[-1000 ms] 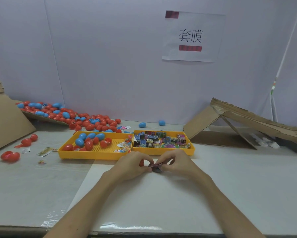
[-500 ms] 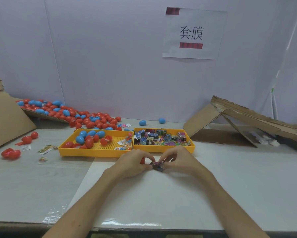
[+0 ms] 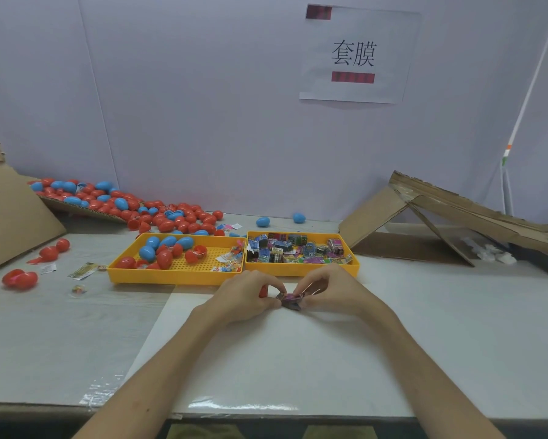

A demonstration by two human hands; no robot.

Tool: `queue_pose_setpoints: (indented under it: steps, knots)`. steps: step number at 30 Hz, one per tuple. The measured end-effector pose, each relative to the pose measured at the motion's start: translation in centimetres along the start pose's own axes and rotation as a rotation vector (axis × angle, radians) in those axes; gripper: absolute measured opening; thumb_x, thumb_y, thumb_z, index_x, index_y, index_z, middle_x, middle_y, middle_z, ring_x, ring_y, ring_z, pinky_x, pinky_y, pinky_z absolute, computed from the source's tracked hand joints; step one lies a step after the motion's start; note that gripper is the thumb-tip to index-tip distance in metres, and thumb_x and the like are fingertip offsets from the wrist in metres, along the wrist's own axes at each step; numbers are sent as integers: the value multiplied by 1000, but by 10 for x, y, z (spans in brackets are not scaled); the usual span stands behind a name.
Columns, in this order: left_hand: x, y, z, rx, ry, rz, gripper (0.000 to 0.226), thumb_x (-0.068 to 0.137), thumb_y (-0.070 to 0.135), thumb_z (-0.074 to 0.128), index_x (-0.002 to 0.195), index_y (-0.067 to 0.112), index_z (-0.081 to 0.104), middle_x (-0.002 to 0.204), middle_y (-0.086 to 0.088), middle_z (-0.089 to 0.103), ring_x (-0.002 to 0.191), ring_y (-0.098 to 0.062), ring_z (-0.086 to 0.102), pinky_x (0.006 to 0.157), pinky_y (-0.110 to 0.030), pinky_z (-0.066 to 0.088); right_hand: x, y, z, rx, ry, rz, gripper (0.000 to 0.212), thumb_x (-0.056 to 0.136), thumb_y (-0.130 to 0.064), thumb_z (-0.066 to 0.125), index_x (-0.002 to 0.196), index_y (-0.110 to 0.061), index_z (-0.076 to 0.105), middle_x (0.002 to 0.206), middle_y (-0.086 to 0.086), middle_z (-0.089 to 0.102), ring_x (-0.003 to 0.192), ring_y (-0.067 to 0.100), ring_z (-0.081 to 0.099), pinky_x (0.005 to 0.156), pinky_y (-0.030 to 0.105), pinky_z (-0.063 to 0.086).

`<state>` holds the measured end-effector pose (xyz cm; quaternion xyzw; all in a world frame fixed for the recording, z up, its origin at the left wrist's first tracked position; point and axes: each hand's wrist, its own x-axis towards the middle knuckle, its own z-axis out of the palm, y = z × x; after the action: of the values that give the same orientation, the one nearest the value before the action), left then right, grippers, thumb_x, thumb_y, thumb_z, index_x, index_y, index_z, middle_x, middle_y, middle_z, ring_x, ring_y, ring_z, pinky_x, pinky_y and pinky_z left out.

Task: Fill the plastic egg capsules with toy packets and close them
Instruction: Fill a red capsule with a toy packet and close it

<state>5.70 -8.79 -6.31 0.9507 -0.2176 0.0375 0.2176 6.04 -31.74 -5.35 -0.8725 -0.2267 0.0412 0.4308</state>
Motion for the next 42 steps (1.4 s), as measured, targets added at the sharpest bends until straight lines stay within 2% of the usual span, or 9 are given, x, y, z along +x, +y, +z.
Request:
queue_pose_setpoints:
  steps: [3, 8, 19, 23, 27, 30, 34, 36, 42]
  knots:
    - [0, 1, -1, -1, -1, -4, 27, 92, 46, 70, 119, 45, 68, 87, 17, 61, 89, -11, 56, 63, -28, 39, -1, 0, -1, 11, -9, 12, 19, 64, -28, 77, 83, -31, 81, 79, -1, 76, 79, 13, 72, 71, 33, 56]
    - [-1, 2, -2, 3, -10, -13, 27, 92, 46, 70, 119, 45, 68, 101, 11, 68, 97, -13, 58, 76, -34, 50, -1, 0, -2, 42, -14, 21, 23, 60, -32, 77, 82, -29, 81, 84, 4, 77, 82, 20, 72, 75, 39, 56]
    - [-2, 2, -4, 15, -8, -19, 25, 94, 43, 69, 119, 40, 68, 103, 9, 68, 98, -14, 59, 79, -36, 52, -6, 3, -15, 132, -52, -8, 22, 74, -3, 85, 68, -23, 77, 96, 4, 78, 98, 26, 74, 89, 43, 58]
    - [-3, 1, -4, -12, -18, -17, 27, 94, 44, 69, 120, 41, 68, 107, 9, 68, 100, -13, 59, 82, -38, 54, -10, 5, -24, 171, 36, 35, 15, 81, -9, 82, 74, -22, 78, 94, 5, 78, 103, 24, 73, 95, 48, 56]
    - [-7, -1, -3, -90, 15, 3, 32, 92, 46, 69, 124, 43, 64, 104, 10, 67, 98, -11, 60, 86, -38, 54, -11, -2, -23, 157, 98, 29, 5, 90, -19, 75, 90, -20, 80, 93, 0, 78, 94, 20, 71, 85, 40, 56]
    - [-8, 1, -3, -218, 96, 25, 34, 91, 45, 70, 125, 40, 64, 88, 12, 65, 85, -6, 60, 79, -33, 54, -11, -5, -23, 194, 154, 37, 9, 93, -18, 72, 97, -15, 79, 93, 4, 78, 93, 23, 69, 82, 36, 57]
    - [-7, 13, -2, -478, 112, 111, 21, 91, 40, 73, 111, 34, 73, 68, 14, 57, 62, -4, 47, 60, -22, 39, -11, -9, -17, 234, 143, 10, 9, 93, -14, 70, 96, -12, 79, 86, 6, 75, 79, 12, 68, 77, 31, 56]
    - [-8, 18, -3, -534, 100, 128, 8, 94, 37, 70, 99, 34, 76, 68, 16, 59, 62, -5, 47, 58, -23, 37, -9, -11, -11, 268, 107, -18, 10, 93, -11, 69, 94, -13, 79, 85, 5, 75, 76, 12, 67, 76, 30, 56]
    - [-8, 19, -8, -570, 69, 33, 13, 96, 24, 69, 86, 25, 77, 66, 18, 64, 62, 2, 54, 56, -15, 42, -5, -15, 2, 322, 47, -45, 14, 90, -8, 72, 97, -18, 80, 90, 10, 77, 79, 16, 69, 75, 29, 57]
